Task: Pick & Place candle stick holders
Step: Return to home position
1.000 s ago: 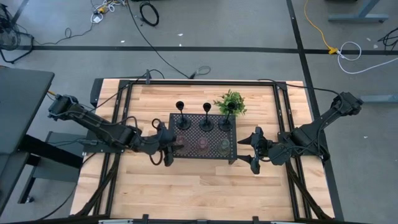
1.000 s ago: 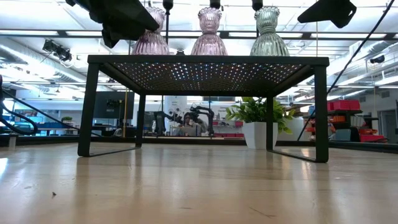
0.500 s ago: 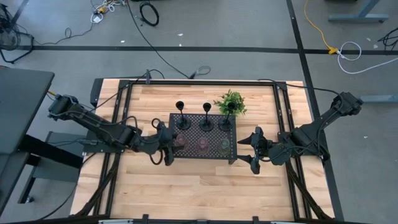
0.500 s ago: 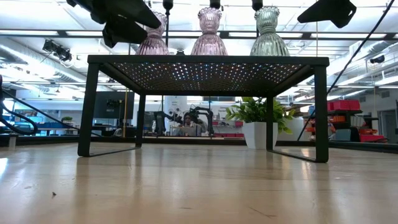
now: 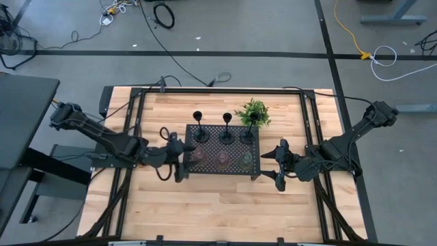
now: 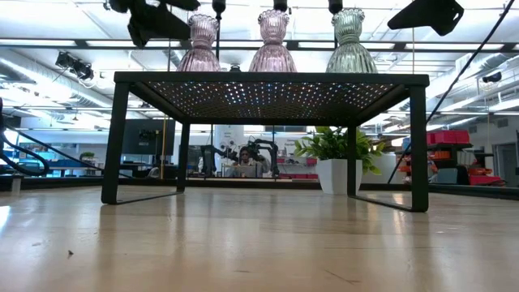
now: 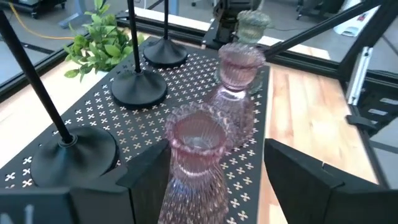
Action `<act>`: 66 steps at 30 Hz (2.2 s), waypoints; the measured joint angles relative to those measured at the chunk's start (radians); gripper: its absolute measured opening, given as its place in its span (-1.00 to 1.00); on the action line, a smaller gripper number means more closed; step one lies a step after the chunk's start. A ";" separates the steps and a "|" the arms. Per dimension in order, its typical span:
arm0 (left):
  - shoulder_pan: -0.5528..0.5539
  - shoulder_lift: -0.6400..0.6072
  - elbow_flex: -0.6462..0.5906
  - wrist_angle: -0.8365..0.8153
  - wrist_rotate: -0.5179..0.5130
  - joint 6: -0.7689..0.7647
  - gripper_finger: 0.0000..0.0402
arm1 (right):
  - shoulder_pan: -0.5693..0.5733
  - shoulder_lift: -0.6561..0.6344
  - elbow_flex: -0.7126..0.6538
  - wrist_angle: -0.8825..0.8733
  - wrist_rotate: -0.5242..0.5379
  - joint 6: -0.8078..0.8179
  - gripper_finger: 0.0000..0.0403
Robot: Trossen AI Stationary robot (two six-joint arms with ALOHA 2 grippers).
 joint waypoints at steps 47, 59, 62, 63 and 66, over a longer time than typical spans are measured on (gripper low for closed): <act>-0.014 -0.532 -0.242 -0.025 0.121 -0.064 0.29 | -0.107 -0.483 -0.197 0.453 -0.239 0.001 0.47; 0.123 -1.055 -0.490 -0.107 0.118 -0.065 0.29 | -0.259 -0.845 -0.551 0.729 -0.236 0.000 0.47; 0.152 -1.132 -0.546 -0.085 0.113 -0.065 0.29 | -0.303 -0.930 -0.661 0.767 -0.236 0.000 0.47; 0.160 -1.131 -0.557 -0.081 0.103 -0.065 0.29 | -0.314 -0.957 -0.693 0.775 -0.236 0.001 0.47; 0.177 -1.123 -0.581 -0.071 0.087 -0.064 0.29 | -0.344 -1.030 -0.790 0.774 -0.234 0.000 0.47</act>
